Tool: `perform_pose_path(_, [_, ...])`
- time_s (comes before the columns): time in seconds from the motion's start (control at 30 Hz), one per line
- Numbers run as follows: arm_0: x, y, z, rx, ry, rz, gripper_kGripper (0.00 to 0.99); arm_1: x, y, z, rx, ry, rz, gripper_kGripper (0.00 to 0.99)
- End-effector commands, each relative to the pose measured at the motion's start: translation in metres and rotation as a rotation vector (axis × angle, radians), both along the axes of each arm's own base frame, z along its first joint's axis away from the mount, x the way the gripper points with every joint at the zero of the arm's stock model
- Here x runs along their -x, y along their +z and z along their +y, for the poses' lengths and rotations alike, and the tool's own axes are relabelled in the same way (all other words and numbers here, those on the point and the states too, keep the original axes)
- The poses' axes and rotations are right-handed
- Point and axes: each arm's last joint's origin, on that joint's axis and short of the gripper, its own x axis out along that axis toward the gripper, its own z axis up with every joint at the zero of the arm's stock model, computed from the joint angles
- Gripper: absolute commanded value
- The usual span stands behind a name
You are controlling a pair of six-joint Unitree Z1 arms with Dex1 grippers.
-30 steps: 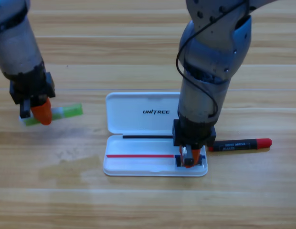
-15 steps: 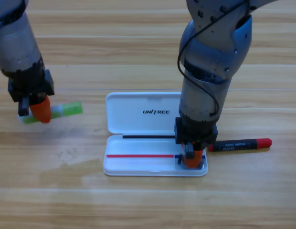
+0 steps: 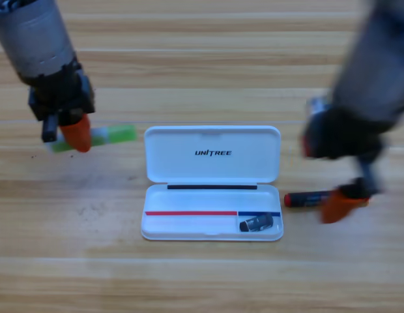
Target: Clean up eraser and pencils
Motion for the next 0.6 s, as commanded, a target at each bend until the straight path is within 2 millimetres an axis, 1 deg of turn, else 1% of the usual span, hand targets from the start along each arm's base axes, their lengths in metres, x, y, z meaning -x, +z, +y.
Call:
perform_pose_path(0.03, [0.023, -0.001, -0.037, -0.001, -0.137, 0.013, 0.000, 0.002, 0.005, -0.060, 0.058, -0.003, 0.015, 0.989])
perform_pose_path(0.13, [0.028, -0.011, -0.057, -0.014, -0.182, 0.024, 0.000, -0.017, -0.021, -0.063, 0.136, -0.013, 0.061, 0.985])
perform_pose_path(0.2, [0.032, -0.019, -0.070, -0.023, -0.203, 0.032, 0.000, -0.031, -0.039, -0.061, 0.172, -0.004, 0.094, 0.983])
perform_pose_path(0.3, [0.035, -0.030, -0.089, -0.033, -0.230, 0.045, 0.000, -0.053, -0.063, -0.055, 0.181, 0.001, 0.107, 0.983])
perform_pose_path(0.47, [0.036, -0.051, -0.119, -0.040, -0.249, 0.073, 0.000, -0.085, -0.090, -0.045, 0.175, 0.021, 0.097, 0.977])
perform_pose_path(0.6, [0.032, -0.072, -0.138, -0.054, -0.256, 0.095, 0.000, -0.099, -0.109, -0.036, 0.185, 0.036, 0.114, 0.976])
